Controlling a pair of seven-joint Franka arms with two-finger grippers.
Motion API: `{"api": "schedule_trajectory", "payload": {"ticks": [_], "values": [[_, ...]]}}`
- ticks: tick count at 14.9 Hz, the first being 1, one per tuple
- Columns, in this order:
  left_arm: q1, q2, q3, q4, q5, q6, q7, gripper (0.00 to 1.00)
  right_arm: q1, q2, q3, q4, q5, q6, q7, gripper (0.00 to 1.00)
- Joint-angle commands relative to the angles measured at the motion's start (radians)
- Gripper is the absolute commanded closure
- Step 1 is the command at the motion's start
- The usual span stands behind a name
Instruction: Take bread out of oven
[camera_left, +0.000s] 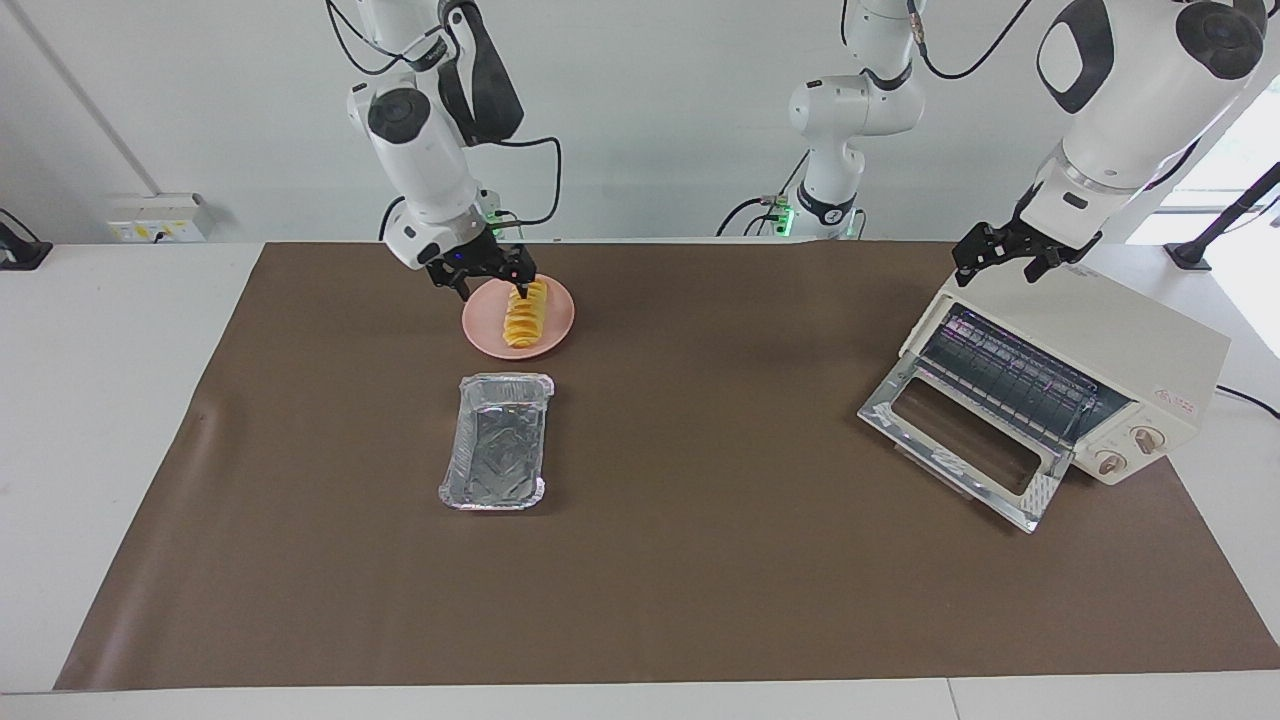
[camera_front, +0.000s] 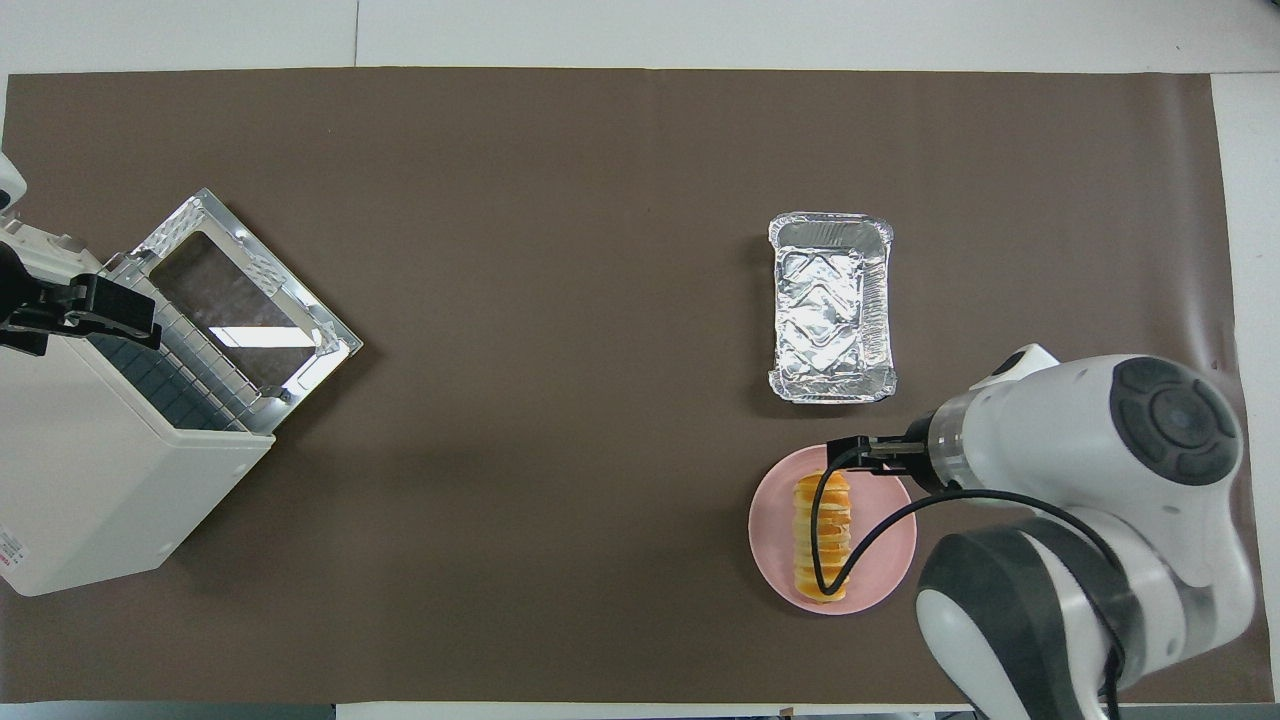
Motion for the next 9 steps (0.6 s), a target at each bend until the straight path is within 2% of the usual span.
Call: {"api": "schedule_trajectory", "payload": {"ticks": [1,4,6,7,9], "values": [[-0.003,-0.012,0.006,-0.010,-0.005,0.005,0.003,0.00,-0.051,0.031,0.000,0.160,-0.070,-0.092,-0.089,0.00],[-0.003,-0.012,0.006,-0.010,-0.005,0.005,0.001,0.00,-0.135,0.120,0.000,0.370,-0.072,-0.217,-0.245,0.00],[-0.003,-0.012,0.006,-0.010,-0.005,0.005,0.001,0.00,-0.160,0.178,-0.001,0.490,-0.115,-0.256,-0.275,0.00],[-0.003,-0.012,0.006,-0.010,-0.005,0.005,0.001,0.00,-0.164,0.195,-0.001,0.524,-0.135,-0.256,-0.276,0.00],[-0.003,-0.012,0.006,-0.010,-0.005,0.005,0.001,0.00,-0.184,0.200,-0.001,0.528,-0.136,-0.271,-0.279,0.00]]}}
